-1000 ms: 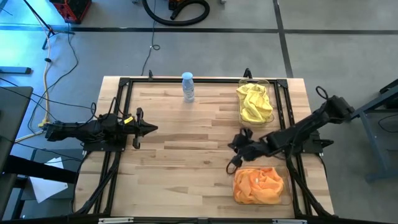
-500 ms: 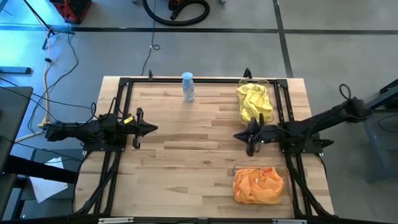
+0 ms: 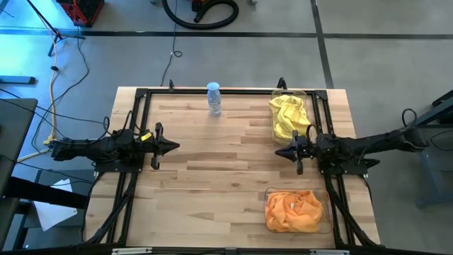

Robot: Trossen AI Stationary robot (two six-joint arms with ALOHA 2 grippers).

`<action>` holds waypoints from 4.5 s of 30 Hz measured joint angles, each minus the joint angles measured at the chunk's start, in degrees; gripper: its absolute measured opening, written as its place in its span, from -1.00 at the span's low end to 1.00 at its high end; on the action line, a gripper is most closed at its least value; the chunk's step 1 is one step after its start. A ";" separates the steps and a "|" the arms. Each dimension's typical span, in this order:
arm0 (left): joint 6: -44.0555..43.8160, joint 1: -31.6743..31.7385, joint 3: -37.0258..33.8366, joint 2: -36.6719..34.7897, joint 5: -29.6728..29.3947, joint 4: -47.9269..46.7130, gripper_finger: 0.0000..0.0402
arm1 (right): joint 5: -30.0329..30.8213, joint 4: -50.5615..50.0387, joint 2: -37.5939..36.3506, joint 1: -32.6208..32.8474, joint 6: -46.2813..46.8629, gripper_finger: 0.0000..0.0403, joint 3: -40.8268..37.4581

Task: Sort microfiber towel by color & place in baskets
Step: Return to Home Position

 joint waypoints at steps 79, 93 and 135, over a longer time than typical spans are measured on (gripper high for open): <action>0.00 -0.01 0.02 0.01 0.00 0.00 -1.00 | -5.49 -32.67 -28.02 -7.02 -1.59 -1.00 3.23; 0.00 0.00 0.02 0.02 0.00 0.01 -1.00 | -5.42 -32.68 -28.02 -7.02 -1.50 -1.00 3.23; 0.00 0.00 0.02 0.01 0.00 0.02 -1.00 | -5.51 -32.61 -28.02 -7.01 -1.57 -1.00 3.23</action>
